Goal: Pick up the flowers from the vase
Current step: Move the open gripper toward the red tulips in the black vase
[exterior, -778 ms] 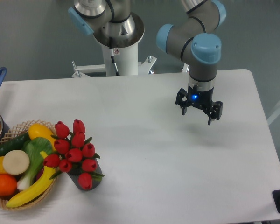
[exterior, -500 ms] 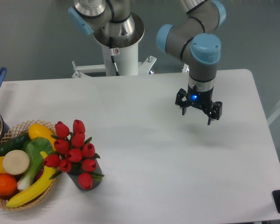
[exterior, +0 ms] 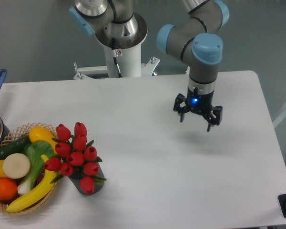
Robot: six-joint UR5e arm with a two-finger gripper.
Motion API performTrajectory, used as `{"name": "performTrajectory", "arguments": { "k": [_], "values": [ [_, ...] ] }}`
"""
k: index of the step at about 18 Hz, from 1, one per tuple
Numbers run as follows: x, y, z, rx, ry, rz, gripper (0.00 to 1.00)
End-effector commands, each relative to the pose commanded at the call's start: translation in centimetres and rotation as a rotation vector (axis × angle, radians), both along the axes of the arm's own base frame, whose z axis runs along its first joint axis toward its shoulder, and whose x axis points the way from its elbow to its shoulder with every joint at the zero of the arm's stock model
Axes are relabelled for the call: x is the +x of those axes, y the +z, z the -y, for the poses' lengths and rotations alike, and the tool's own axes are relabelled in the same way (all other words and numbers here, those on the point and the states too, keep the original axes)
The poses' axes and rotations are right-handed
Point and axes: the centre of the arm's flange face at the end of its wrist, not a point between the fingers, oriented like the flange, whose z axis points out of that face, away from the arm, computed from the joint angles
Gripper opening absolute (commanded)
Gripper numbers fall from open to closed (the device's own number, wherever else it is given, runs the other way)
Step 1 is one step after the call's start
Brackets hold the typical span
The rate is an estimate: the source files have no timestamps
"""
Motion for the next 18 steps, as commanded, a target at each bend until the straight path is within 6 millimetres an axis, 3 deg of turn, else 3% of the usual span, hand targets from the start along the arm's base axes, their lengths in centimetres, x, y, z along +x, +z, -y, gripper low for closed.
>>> {"name": "performTrajectory", "arguments": {
  "k": [4, 9, 12, 18],
  "values": [
    [2.0, 2.4, -3.4, 0.195, -0.103, 0.035, 1.0],
    [3.8, 3.6, -5.1, 0.407, -0.19, 0.156, 1.0],
    [5.0, 3.3, -5.8, 0.508, -0.214, 0.254, 1.0],
    [7.8, 2.8, -8.2, 0.516, -0.279, 0.293, 1.0]
  ]
}}
